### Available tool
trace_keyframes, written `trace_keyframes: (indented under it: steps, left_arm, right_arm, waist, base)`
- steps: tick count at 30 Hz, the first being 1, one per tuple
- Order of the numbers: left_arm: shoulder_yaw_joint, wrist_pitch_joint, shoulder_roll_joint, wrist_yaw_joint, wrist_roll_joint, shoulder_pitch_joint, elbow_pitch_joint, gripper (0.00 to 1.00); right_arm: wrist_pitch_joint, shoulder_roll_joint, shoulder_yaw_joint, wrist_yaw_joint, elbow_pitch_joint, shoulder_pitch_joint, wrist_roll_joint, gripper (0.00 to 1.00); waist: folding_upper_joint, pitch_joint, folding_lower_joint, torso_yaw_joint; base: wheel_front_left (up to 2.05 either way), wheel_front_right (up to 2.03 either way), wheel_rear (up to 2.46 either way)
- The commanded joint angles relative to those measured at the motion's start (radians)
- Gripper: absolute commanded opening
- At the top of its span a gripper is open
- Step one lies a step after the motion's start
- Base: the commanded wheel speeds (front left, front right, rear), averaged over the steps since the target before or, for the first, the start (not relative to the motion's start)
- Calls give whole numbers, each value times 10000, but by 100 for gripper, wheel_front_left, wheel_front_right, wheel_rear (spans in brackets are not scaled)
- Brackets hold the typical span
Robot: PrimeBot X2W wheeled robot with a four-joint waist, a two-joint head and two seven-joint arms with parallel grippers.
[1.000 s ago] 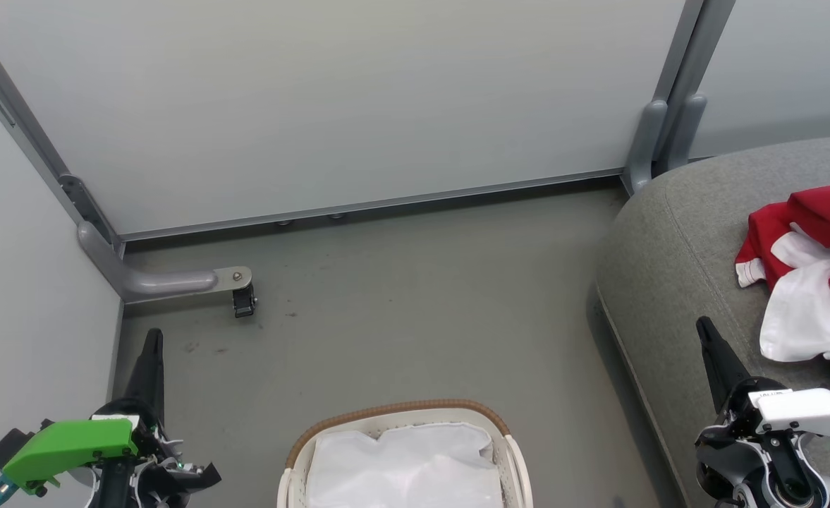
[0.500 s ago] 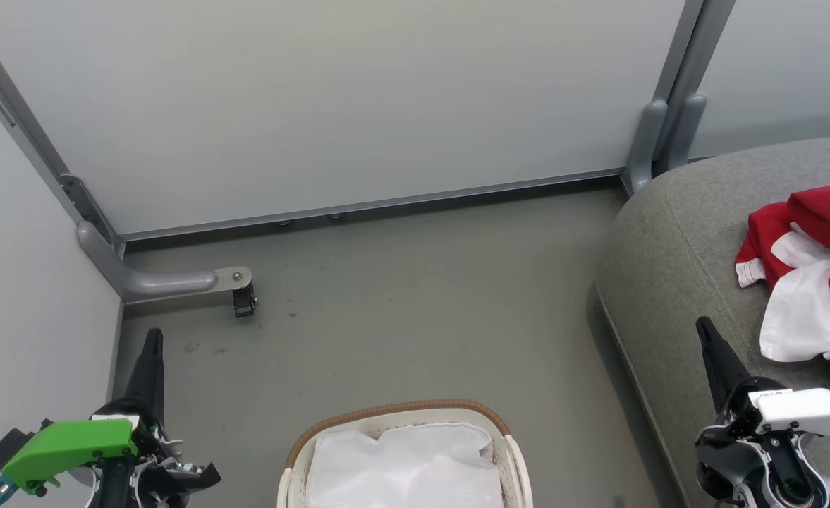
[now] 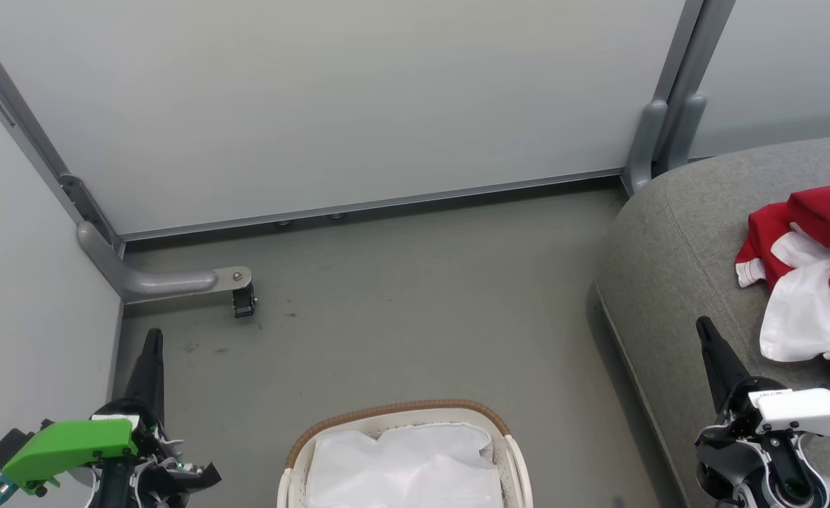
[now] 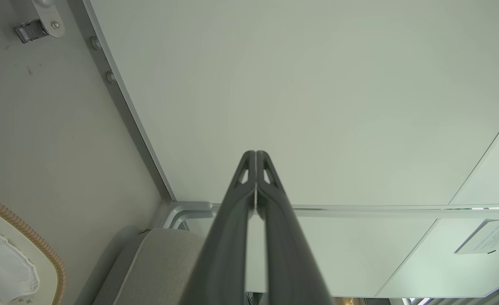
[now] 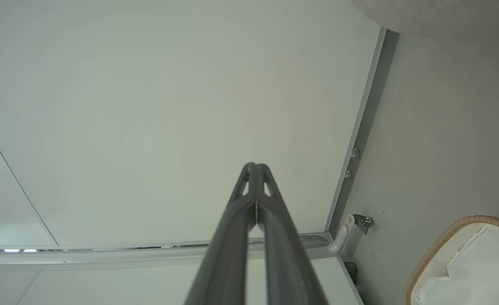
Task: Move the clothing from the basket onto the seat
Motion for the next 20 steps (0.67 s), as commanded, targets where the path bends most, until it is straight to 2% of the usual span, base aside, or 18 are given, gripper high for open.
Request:
trace_keyframes:
  steps: [1,20]
  left_arm:
    - [22,33,62,-45,-31,-117,-16,0]
    - [22,32,62,-45,-31,-117,-17,0]
  right_arm:
    - [12,-59,-19,-2,-28,-80,34,0]
    - [12,-59,-18,-2,-28,-79,34,0]
  waist:
    - [0,0,0,0]
    - [0,0,0,0]
  base:
    - [0,0,0]
    - [0,0,0]
